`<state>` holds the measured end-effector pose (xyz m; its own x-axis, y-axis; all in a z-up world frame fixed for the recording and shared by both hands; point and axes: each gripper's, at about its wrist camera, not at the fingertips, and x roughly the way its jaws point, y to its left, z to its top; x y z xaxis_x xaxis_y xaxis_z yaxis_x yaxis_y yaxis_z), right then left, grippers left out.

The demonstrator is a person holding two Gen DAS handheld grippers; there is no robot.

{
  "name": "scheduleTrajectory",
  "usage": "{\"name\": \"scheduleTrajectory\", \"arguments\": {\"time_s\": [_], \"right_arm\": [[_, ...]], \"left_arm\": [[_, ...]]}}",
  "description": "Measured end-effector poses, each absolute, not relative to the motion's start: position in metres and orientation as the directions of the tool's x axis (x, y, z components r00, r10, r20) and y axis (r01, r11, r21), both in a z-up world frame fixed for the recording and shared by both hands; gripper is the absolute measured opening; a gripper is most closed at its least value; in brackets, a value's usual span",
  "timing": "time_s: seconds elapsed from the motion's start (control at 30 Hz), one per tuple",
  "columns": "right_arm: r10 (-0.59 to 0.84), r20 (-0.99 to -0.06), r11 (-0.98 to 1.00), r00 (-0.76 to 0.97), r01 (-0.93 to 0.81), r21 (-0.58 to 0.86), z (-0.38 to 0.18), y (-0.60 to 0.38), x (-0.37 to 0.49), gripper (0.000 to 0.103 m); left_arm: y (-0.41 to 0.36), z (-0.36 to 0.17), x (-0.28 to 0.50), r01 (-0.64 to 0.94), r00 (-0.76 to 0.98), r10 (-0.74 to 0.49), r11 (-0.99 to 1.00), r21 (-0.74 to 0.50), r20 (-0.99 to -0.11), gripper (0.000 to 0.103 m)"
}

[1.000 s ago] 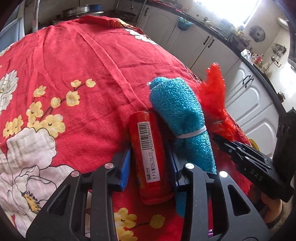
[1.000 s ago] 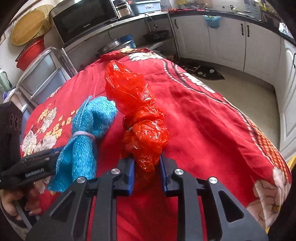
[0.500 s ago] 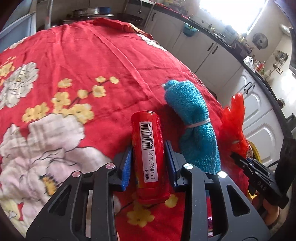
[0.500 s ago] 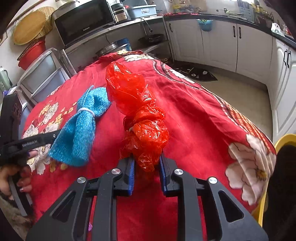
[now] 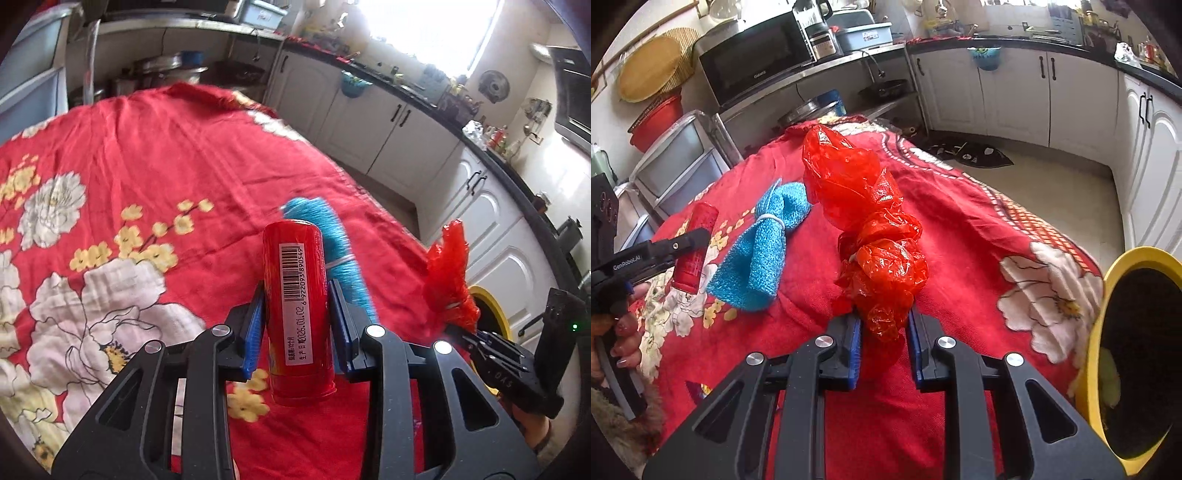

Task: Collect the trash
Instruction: 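Grasp the red plastic bag with the right tool while the left tool grasps the red can, then carry the red bag and red can over the yellow-rimmed bin with both tools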

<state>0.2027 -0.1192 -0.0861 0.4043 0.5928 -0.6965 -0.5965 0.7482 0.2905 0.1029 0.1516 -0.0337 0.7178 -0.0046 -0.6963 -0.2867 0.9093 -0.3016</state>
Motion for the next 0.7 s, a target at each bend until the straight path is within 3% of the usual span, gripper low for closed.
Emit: {"name": "scheduleTrajectory", "arguments": {"time_s": [0.7], "right_arm": [[0.569, -0.655, 0.798, 0.497, -0.526, 0.295, -0.064, -0.195, 0.196, 0.02]], "left_arm": [[0.079, -0.006, 0.132, -0.155, 0.756, -0.069, 0.947, -0.281, -0.651, 0.026]]}}
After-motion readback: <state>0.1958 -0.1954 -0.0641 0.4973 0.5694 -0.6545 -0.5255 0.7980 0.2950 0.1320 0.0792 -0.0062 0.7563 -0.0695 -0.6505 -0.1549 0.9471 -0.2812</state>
